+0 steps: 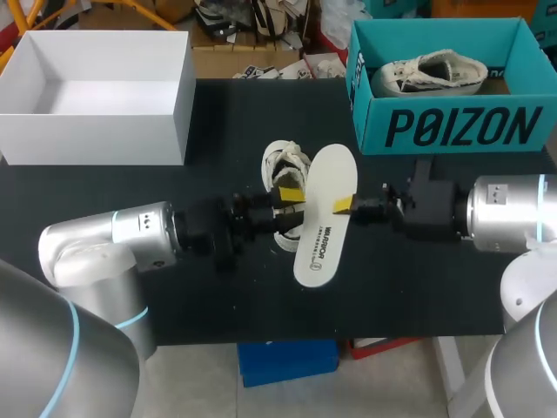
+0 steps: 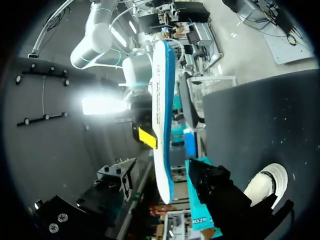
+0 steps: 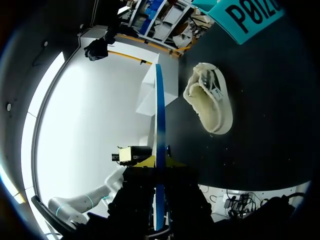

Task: Take the shoe out of the shoebox, open the shoe tongue, remove and reinsert the insole, then place the shoe into the shoebox

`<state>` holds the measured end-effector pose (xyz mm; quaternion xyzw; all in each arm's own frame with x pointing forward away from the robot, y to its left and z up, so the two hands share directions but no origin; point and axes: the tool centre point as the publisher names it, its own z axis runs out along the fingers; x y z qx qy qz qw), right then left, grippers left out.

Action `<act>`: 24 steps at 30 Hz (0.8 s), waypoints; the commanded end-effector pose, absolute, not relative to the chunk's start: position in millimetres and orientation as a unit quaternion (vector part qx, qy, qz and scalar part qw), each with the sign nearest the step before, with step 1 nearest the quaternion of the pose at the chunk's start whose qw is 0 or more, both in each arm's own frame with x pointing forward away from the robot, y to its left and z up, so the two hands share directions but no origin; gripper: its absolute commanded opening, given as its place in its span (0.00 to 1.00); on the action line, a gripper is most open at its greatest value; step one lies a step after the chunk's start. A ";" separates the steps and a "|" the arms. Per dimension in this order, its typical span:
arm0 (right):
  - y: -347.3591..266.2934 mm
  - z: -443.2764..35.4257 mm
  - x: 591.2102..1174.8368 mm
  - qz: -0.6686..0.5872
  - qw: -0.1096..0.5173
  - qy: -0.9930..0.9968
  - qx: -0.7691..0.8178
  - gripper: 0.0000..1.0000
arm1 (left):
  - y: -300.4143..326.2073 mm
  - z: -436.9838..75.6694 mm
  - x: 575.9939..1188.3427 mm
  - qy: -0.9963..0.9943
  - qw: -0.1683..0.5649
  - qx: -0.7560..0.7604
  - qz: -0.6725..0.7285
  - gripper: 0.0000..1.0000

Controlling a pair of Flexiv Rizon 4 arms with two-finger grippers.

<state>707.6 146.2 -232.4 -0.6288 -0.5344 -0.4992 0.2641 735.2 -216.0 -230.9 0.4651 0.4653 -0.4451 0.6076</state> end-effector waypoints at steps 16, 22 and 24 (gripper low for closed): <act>147.4 -233.6 706.5 -0.498 0.266 -0.534 -0.630 0.00 | -239.1 -227.3 735.7 0.445 0.604 0.474 -0.460 0.28; 149.2 -235.0 706.3 -0.495 0.267 -0.534 -0.631 0.00 | -241.7 -230.4 731.8 0.443 0.595 0.480 -0.468 0.00; 150.1 -235.3 706.6 -0.495 0.267 -0.534 -0.632 0.00 | -242.2 -230.8 730.5 0.440 0.594 0.483 -0.470 0.00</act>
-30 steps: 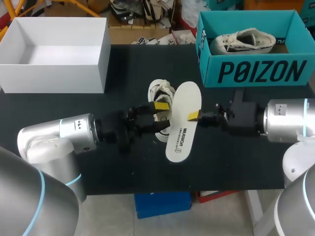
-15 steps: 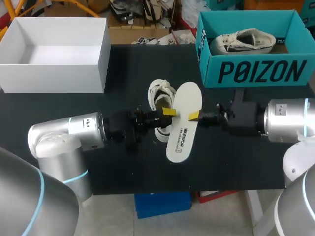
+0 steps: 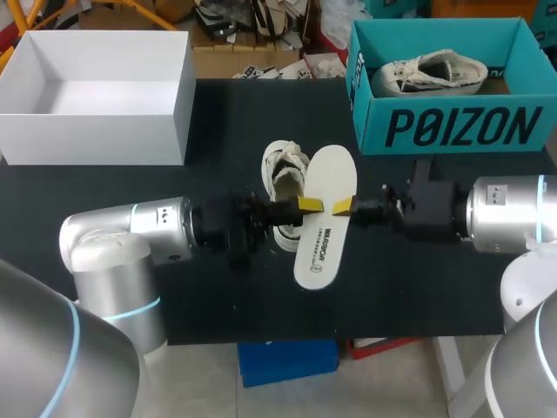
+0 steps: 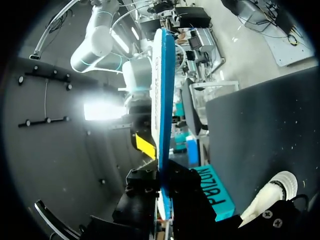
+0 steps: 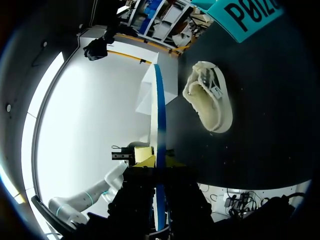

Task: Take the shoe out of the shoebox, open the shoe tongue, remove and reinsert the insole, then place the shoe into the shoebox

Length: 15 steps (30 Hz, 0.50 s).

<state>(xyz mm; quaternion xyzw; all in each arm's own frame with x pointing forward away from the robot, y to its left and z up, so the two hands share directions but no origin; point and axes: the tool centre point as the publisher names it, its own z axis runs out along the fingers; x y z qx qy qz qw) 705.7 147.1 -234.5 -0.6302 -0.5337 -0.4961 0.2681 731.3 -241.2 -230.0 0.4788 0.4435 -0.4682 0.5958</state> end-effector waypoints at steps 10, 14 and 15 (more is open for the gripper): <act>142.1 -239.3 707.8 -0.461 0.248 -0.539 -0.660 1.00 | -236.5 -231.8 725.6 0.459 0.565 0.503 -0.467 0.00; 127.0 -241.3 704.5 -0.441 0.231 -0.537 -0.681 1.00 | -224.6 -233.8 726.8 0.509 0.532 0.504 -0.452 0.00; 123.0 -241.4 702.9 -0.436 0.226 -0.537 -0.686 1.00 | -221.3 -235.5 727.8 0.519 0.523 0.502 -0.453 0.00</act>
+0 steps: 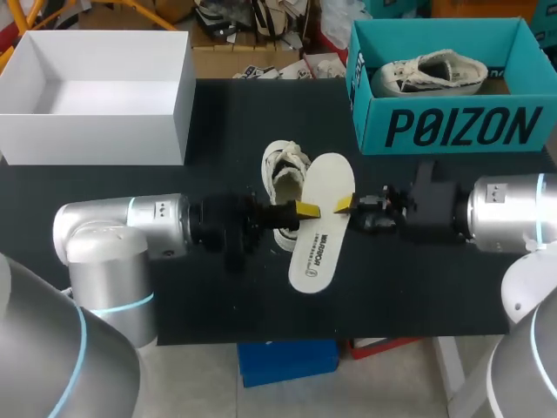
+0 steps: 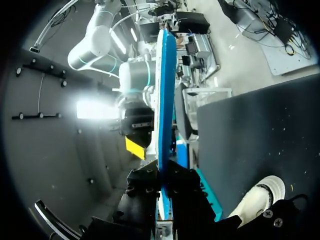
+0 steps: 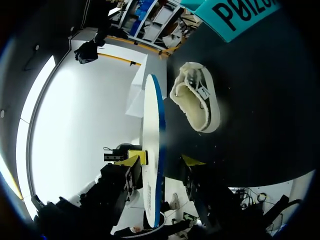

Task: Take the shoe out of the shoebox, open the shoe tongue, remove and reinsert the insole, then place the shoe into the shoebox

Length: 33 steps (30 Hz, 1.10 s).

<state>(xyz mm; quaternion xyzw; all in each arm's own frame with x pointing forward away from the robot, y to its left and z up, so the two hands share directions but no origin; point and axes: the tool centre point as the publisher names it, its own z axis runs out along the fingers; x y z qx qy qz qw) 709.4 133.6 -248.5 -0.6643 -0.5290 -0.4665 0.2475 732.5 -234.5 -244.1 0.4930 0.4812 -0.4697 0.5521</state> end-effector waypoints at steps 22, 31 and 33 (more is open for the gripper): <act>41.5 -230.1 655.5 -0.404 0.128 -0.488 -0.763 1.00 | -158.3 -280.0 739.9 0.695 0.407 0.464 -0.369 0.00; 24.1 -217.1 648.4 -0.410 0.103 -0.480 -0.769 1.00 | -156.1 -290.7 741.2 0.717 0.347 0.463 -0.387 0.00; 24.1 -217.1 648.4 -0.410 0.103 -0.480 -0.769 1.00 | -156.5 -292.5 742.5 0.722 0.336 0.466 -0.386 0.00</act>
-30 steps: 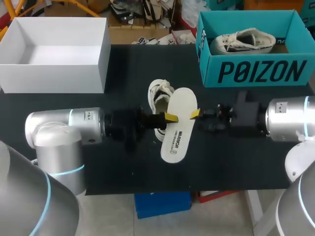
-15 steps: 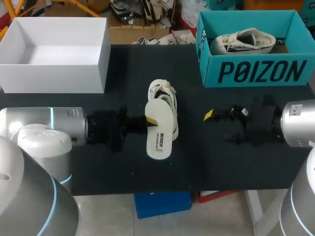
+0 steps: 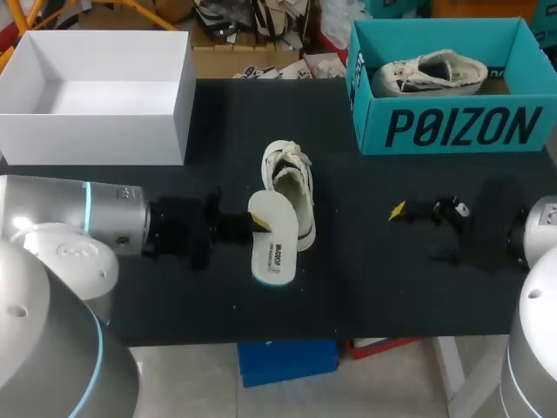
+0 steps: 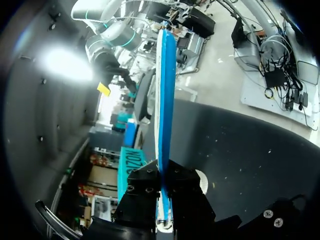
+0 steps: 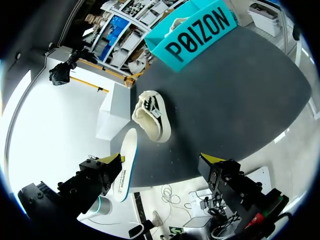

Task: Take the shoe out of the shoebox, open the shoe tongue, remove and reinsert the insole, then place the shoe into the shoebox

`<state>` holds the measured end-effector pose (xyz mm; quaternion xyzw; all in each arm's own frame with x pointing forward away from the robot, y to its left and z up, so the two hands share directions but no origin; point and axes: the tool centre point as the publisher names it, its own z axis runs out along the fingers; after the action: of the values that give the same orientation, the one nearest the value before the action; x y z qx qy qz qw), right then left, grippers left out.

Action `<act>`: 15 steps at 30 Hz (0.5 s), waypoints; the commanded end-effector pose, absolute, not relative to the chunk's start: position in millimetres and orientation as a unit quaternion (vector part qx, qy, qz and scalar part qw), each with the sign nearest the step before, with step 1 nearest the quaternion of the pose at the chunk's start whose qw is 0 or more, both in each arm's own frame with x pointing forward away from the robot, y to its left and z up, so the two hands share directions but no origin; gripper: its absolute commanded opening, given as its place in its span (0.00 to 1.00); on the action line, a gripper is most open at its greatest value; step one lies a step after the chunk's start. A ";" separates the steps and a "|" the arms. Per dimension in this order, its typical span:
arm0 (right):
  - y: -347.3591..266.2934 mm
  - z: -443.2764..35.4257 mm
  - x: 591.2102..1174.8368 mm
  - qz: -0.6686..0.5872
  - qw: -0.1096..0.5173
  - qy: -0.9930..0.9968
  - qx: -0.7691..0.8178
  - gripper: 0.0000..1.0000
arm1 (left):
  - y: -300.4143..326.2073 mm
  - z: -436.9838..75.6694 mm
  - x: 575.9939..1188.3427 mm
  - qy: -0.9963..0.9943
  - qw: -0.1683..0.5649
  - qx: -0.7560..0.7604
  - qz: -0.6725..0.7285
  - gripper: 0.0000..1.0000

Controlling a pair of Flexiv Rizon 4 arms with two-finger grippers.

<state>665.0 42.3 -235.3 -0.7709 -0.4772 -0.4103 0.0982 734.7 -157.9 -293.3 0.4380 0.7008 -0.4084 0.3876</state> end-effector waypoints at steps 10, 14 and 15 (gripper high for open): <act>24.1 -217.1 648.4 -0.410 0.103 -0.480 -0.769 1.00 | -178.6 -295.4 765.4 0.727 0.297 0.448 -0.428 0.00; 24.1 -217.1 648.4 -0.410 0.103 -0.480 -0.769 1.00 | -194.5 -293.7 767.8 0.724 0.293 0.440 -0.442 0.00; 24.1 -217.1 648.4 -0.410 0.103 -0.480 -0.769 1.00 | -198.0 -294.3 768.0 0.724 0.292 0.438 -0.447 0.00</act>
<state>669.2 50.6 -238.2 -0.7754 -0.4749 -0.4066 0.0889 758.9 -179.8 -289.3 0.4242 0.7132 -0.4593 0.3169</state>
